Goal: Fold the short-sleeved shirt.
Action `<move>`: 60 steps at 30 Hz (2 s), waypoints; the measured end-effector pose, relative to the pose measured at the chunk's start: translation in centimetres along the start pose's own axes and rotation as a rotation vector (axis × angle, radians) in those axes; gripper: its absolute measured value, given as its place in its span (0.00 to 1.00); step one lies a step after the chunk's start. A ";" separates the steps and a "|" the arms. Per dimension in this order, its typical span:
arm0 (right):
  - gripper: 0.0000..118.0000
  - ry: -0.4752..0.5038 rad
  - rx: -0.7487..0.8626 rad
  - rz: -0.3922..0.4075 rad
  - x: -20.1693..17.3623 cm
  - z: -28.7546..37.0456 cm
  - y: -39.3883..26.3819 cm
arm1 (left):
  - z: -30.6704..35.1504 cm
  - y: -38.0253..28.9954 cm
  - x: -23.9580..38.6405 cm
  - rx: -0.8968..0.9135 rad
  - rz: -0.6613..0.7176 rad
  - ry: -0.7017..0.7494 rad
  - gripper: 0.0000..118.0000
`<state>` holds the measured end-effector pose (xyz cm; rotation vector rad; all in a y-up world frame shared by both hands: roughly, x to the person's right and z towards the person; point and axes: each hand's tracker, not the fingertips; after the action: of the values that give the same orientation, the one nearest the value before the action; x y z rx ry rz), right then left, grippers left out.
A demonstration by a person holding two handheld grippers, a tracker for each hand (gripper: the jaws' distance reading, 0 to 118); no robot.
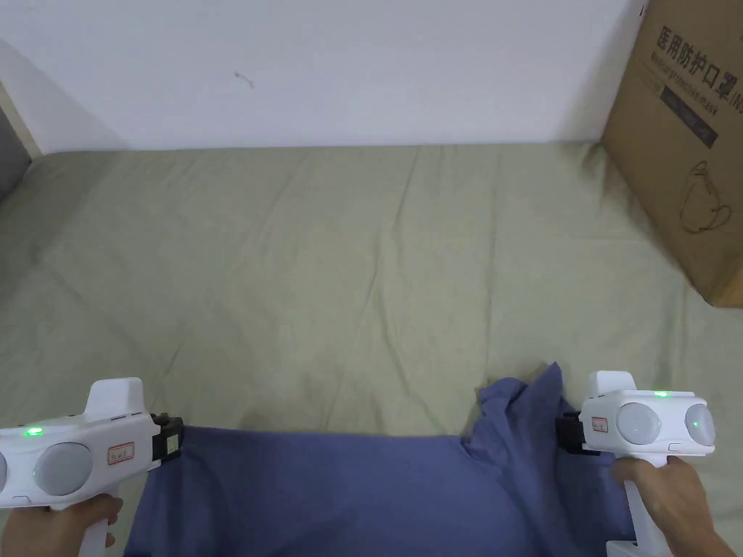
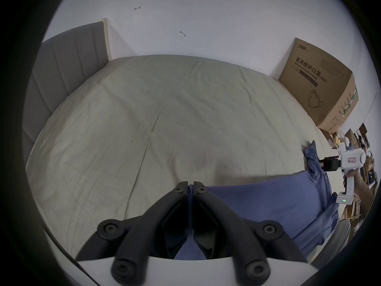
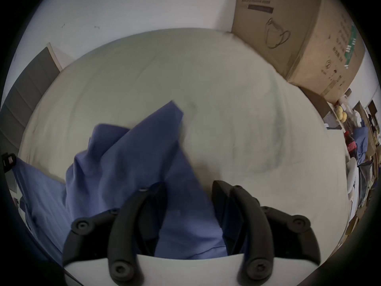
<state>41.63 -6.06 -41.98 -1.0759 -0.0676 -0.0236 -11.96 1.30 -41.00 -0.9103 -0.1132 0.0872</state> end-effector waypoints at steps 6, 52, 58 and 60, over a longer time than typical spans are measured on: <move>0.01 0.021 0.021 0.067 -2.8 3.4 -0.6 | 0.2 -0.9 0.0 -0.010 0.024 0.017 0.01; 0.77 0.020 0.331 -0.186 3.5 21.4 -22.0 | 12.7 -17.0 -2.0 0.079 0.193 0.016 0.90; 0.77 0.036 0.610 -0.081 -1.1 28.9 -17.1 | 18.0 -12.0 0.8 0.368 0.134 -0.033 0.92; 0.77 0.034 0.702 -0.052 -2.5 30.7 -16.1 | 19.4 -10.5 2.5 0.467 0.100 -0.014 0.92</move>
<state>36.90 13.33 -13.48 -0.3717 -0.0662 -0.0598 -11.84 10.38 -20.77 -0.4486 -0.0561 0.2043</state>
